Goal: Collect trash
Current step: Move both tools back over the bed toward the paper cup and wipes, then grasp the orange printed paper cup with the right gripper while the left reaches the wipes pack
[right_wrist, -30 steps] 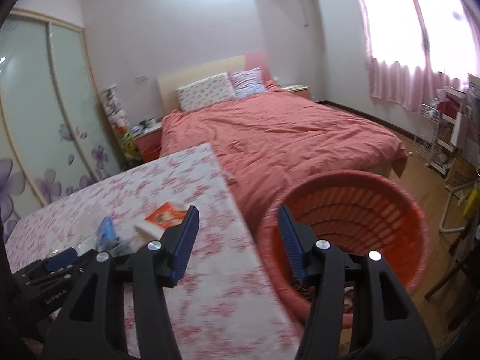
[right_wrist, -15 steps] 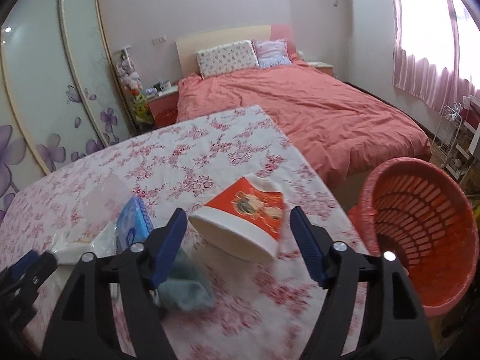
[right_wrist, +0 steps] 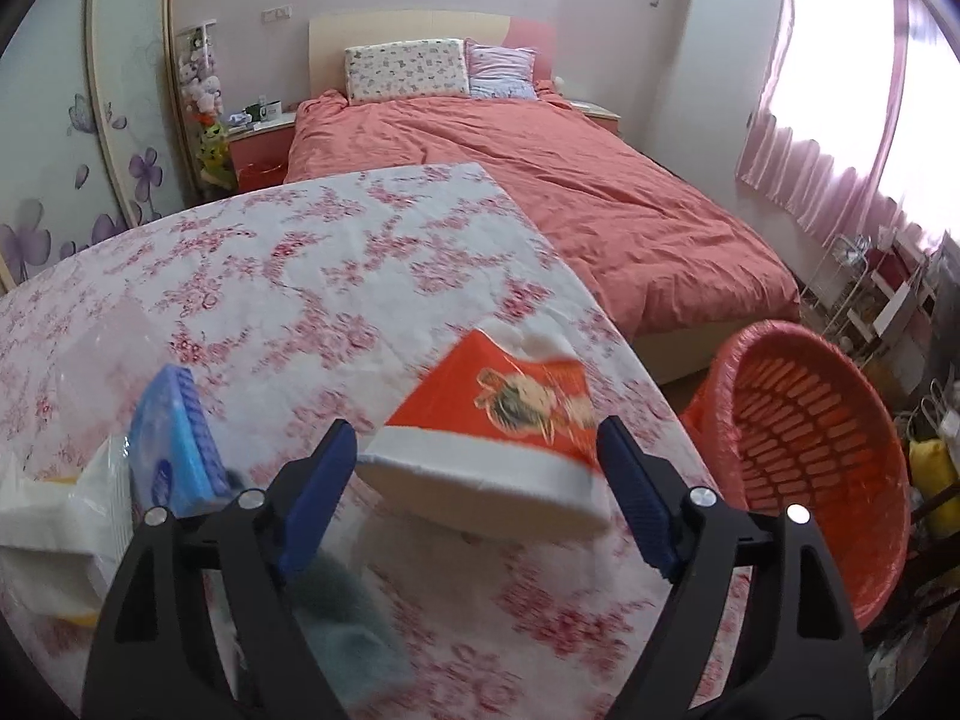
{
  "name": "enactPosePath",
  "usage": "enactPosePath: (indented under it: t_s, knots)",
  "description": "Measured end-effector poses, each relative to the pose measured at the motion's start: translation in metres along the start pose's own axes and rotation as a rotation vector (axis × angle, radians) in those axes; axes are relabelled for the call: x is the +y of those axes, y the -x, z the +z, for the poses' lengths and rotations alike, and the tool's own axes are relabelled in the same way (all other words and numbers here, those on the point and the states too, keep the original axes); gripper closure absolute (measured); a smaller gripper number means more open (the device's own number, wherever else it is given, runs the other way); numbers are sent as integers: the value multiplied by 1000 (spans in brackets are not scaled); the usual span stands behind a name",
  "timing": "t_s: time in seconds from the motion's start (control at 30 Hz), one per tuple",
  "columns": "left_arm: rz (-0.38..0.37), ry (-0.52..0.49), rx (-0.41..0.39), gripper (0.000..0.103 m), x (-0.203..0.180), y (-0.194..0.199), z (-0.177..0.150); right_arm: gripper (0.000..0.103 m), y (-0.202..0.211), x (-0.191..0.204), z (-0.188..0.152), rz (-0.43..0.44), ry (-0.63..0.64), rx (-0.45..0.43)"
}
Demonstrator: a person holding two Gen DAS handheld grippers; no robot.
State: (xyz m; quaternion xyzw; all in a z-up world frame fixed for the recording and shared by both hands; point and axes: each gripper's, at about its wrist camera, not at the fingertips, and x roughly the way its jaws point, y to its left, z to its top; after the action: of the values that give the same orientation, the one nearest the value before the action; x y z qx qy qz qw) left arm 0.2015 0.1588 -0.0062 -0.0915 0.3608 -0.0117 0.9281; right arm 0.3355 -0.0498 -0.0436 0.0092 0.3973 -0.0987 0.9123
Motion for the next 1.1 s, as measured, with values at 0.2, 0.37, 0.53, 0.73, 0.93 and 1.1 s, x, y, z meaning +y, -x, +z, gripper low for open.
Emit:
enactPosePath:
  t_s: [0.2, 0.37, 0.53, 0.73, 0.93, 1.1]
  knots:
    - [-4, -1, 6, 36, -1, -1, -1, 22, 1, -32, -6, 82, -67, -4]
    - [-6, -1, 15, 36, -3, -4, -2, 17, -5, -35, -5, 91, -65, 0]
    - [-10, 1, 23, 36, -3, -6, -2, 14, -9, -24, 2, 73, -45, 11]
    - [-13, 1, 24, 36, -3, -6, -2, 8, -17, -9, 9, 41, -7, 25]
    - [-8, 4, 26, 36, -1, -7, -3, 14, -25, -11, 9, 48, 2, 24]
    - [0, 12, 30, 36, 4, -9, -4, 15, -17, -26, 6, 102, -40, 2]
